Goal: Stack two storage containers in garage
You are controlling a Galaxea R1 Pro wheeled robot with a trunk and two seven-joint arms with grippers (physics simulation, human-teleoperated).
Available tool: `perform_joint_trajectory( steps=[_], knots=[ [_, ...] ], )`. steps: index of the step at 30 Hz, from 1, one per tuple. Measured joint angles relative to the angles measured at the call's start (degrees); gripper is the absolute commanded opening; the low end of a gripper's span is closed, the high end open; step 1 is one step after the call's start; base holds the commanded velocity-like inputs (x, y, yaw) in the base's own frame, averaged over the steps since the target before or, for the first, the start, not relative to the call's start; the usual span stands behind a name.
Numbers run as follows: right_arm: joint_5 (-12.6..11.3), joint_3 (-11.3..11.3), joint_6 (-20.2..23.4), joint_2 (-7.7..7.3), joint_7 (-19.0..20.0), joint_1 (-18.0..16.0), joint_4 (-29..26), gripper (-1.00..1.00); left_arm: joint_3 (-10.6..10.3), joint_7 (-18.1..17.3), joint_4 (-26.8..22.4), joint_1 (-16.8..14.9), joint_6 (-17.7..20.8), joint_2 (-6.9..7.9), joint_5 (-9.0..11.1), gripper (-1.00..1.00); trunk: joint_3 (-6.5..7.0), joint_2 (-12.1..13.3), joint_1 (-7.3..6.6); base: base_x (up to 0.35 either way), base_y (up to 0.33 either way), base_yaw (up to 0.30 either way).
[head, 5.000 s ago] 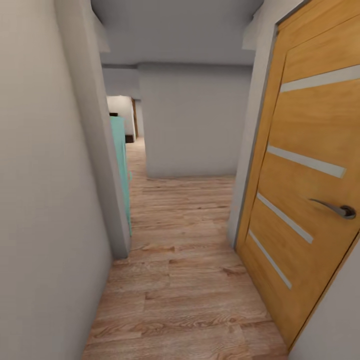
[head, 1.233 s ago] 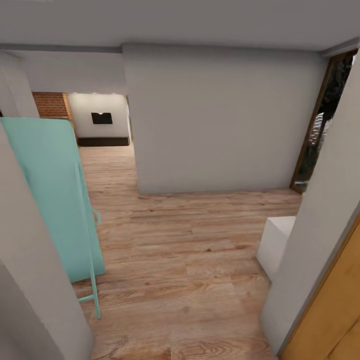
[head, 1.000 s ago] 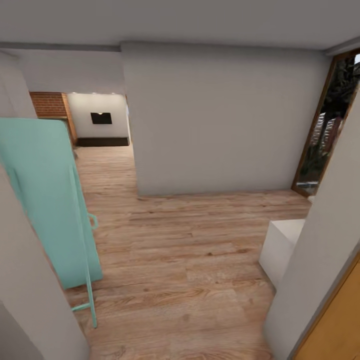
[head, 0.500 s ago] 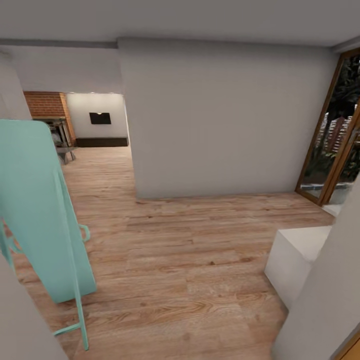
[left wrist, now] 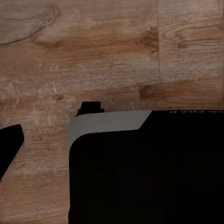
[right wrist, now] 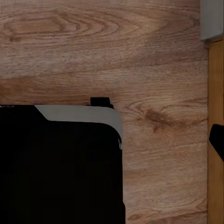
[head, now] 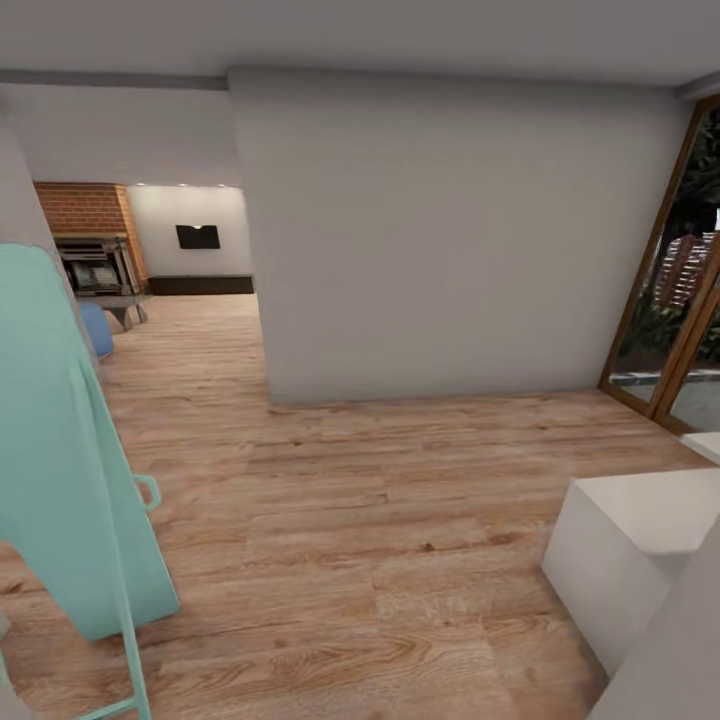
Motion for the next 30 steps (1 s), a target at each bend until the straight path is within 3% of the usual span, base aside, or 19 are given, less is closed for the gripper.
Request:
perform_joint_trajectory(
  steps=[30],
  knots=[
    [0.01, 0.00, 0.00, 0.00, 0.03, 0.00, 0.00, 1.00, 0.00, 0.00, 0.00, 0.00, -0.01, 0.00, 0.00, 1.00, 0.00, 0.00, 0.00, 0.321, 0.000, 0.000]
  ],
)
